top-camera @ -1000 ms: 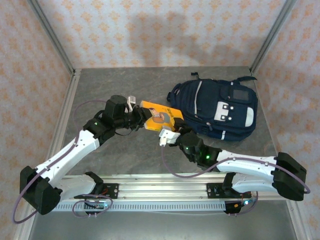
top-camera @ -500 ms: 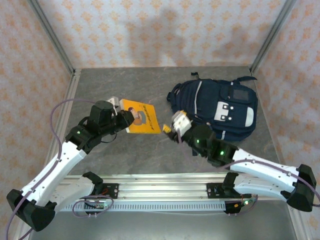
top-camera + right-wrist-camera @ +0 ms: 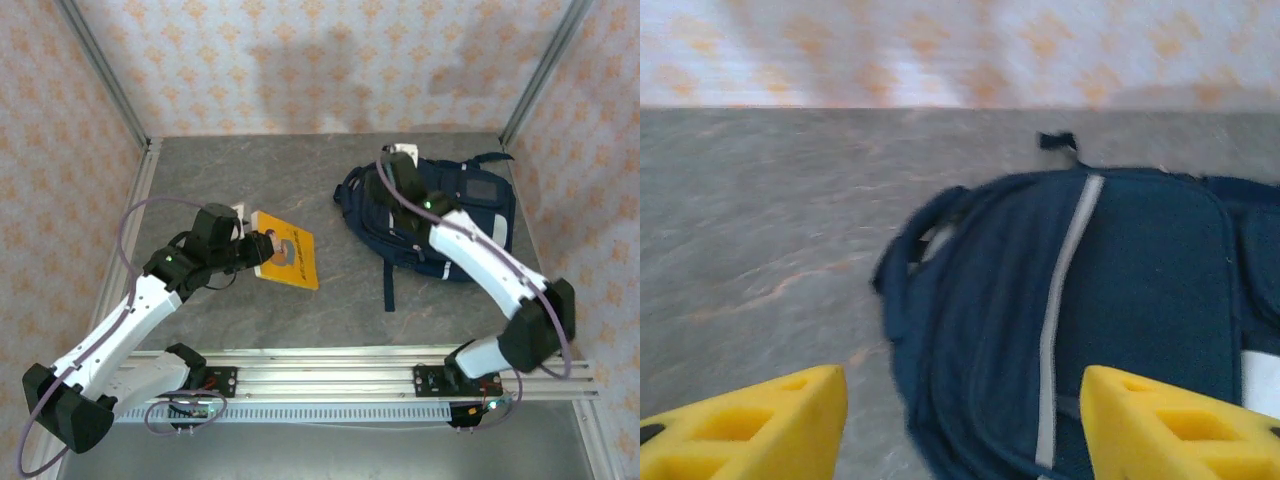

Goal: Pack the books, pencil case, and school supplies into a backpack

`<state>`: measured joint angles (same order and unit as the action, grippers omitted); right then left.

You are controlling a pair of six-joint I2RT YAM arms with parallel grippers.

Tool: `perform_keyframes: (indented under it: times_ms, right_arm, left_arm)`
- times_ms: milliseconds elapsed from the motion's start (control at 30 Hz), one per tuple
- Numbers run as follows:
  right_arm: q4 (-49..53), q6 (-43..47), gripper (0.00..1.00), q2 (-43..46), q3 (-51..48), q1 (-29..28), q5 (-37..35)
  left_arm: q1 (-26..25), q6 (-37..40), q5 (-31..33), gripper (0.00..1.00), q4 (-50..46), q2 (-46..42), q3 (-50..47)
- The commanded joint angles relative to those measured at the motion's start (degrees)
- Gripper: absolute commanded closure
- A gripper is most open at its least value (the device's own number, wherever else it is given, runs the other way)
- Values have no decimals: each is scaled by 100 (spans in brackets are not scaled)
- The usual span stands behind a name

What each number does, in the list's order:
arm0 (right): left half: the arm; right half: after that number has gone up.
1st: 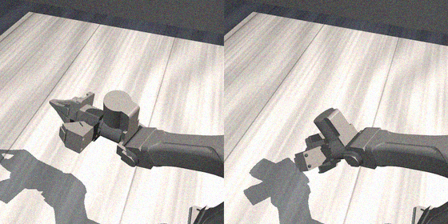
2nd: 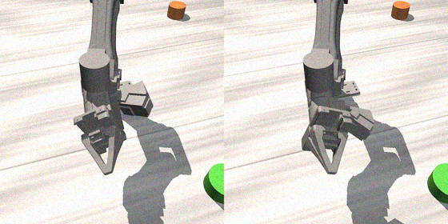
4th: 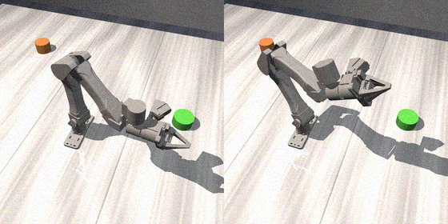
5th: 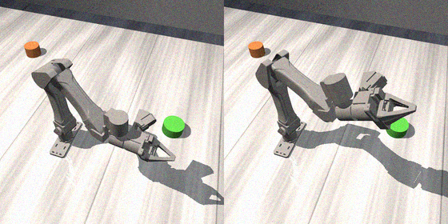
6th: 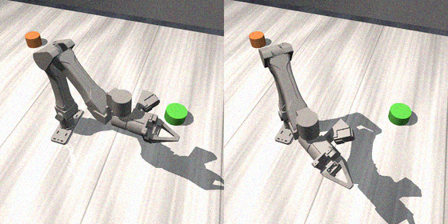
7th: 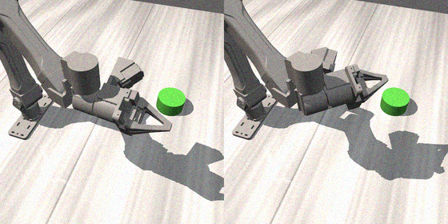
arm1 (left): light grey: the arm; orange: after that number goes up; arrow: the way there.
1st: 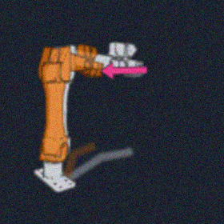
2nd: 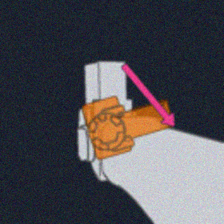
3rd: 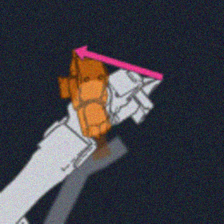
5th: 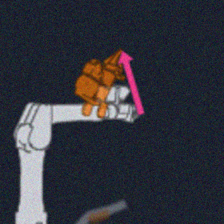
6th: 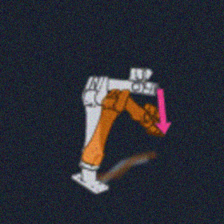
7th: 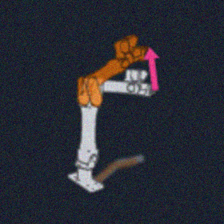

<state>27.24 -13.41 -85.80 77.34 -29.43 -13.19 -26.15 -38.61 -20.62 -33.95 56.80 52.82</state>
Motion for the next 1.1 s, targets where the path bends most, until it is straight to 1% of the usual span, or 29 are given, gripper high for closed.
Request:
perform_keyframes:
  times_ms: [0, 67, 133, 233, 400, 467, 533, 600, 700, 800, 933, 1000, 1067]
  right_arm:
    - [1473, -895, 23, -879, 894, 290, 41]
    - [1972, -1079, 16, -1541, 1513, 458, 109]
    - [2218, -1255, 11, -1988, 1940, 568, 50]
    - [2380, -1307, 6, -2532, 2424, 674, 202]
    - [2514, -1289, 6, -3141, 2950, 681, 194]
    - [2618, -1345, 9, -3359, 3103, 689, 65]
    - [2578, -1314, 11, -3492, 3132, 702, 129]
    - [2542, -1268, 14, -3627, 3146, 697, 137]
    - [2595, -1173, 22, -3868, 3256, 702, 138]
    - [2663, -1079, 33, -4035, 3358, 702, 189]
    - [2627, -637, 48, -4108, 3375, 689, 496]
    - [2617, -343, 56, -4044, 3311, 645, 643]
    - [2413, -3, 66, -3800, 3040, 544, 856]
  left_arm:
    - [-13, 196, -201, 100, 394, -30, 7]
    - [-13, 204, -263, 100, 439, 3, -31]
    - [-12, 213, -298, 100, 446, 37, -42]
    - [-12, 246, -337, 100, 493, 77, -40]
    - [-13, 258, -380, 100, 604, 188, -35]
    - [-13, 258, -392, 100, 618, 260, -1]
    - [-13, 258, -390, 100, 627, 312, 26]
    - [-13, 271, -368, 100, 636, 354, 50]
    - [-9, 284, -342, 100, 627, 400, 98]
    - [-4, 310, -265, 100, 577, 411, 149]
    - [-4, 353, -149, 100, 505, 394, 209]
    - [-3, 376, -91, 100, 455, 376, 237]
    - [2, 406, 31, 100, 388, 326, 247]
